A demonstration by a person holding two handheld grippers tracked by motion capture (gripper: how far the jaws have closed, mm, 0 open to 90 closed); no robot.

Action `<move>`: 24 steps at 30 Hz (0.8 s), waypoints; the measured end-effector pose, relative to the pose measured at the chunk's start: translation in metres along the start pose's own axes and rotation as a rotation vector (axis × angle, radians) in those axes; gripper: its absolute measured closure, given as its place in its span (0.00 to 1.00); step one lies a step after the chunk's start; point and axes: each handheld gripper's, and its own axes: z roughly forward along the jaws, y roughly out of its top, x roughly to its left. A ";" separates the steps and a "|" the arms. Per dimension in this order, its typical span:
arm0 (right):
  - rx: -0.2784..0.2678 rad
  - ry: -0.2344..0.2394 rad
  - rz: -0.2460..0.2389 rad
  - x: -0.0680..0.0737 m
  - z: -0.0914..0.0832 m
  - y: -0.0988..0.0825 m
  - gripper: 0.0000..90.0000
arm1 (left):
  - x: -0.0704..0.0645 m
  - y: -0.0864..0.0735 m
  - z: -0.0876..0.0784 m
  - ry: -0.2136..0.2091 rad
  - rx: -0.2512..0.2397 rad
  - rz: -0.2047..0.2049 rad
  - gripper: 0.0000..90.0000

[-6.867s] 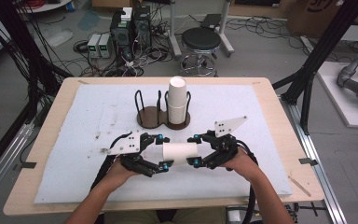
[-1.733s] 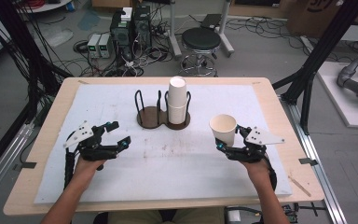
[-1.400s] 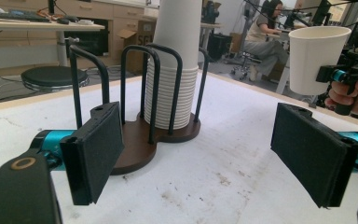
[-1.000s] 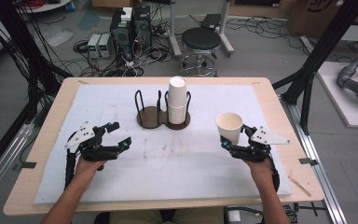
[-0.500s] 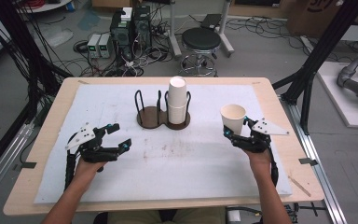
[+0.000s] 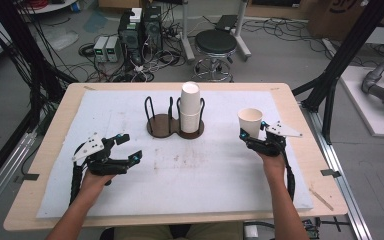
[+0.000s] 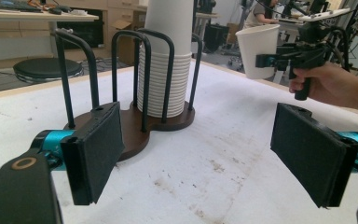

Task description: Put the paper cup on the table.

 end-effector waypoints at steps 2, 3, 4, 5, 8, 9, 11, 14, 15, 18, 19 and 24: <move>0.020 -0.015 0.005 -0.001 0.005 -0.002 0.34 | -0.001 0.000 0.001 -0.002 0.003 -0.001 0.19; 0.033 -0.022 0.007 -0.002 0.007 -0.003 0.34 | 0.000 -0.001 0.001 -0.003 0.006 0.001 0.19; 0.047 -0.025 0.009 -0.003 0.009 -0.005 0.34 | 0.000 -0.001 0.001 -0.004 0.007 0.002 0.19; 0.064 -0.029 0.014 -0.003 0.011 -0.006 0.34 | 0.000 -0.001 0.001 -0.003 0.008 0.002 0.19; 0.108 -0.029 0.030 -0.004 0.015 -0.009 0.34 | 0.000 -0.001 0.001 -0.004 0.008 0.000 0.19; 0.118 -0.025 0.038 -0.004 0.016 -0.010 0.34 | 0.000 -0.001 0.001 -0.003 0.007 -0.002 0.19; 0.134 -0.025 0.040 -0.005 0.018 -0.011 0.34 | 0.000 -0.001 0.001 -0.004 0.009 -0.002 0.19; 0.152 -0.029 0.041 -0.006 0.020 -0.013 0.34 | 0.000 -0.001 0.002 -0.005 0.010 -0.002 0.19; 0.155 -0.032 0.042 -0.006 0.021 -0.013 0.34 | 0.000 -0.001 0.002 -0.005 0.011 -0.004 0.19; 0.168 -0.034 0.044 -0.006 0.022 -0.013 0.34 | 0.000 -0.001 0.002 -0.005 0.014 -0.002 0.19; 0.177 -0.035 0.042 -0.006 0.023 -0.013 0.34 | 0.000 -0.002 0.002 -0.005 0.013 -0.003 0.19; 0.243 -0.050 0.001 -0.002 0.029 -0.011 0.34 | 0.000 -0.001 0.002 -0.005 0.013 -0.003 0.19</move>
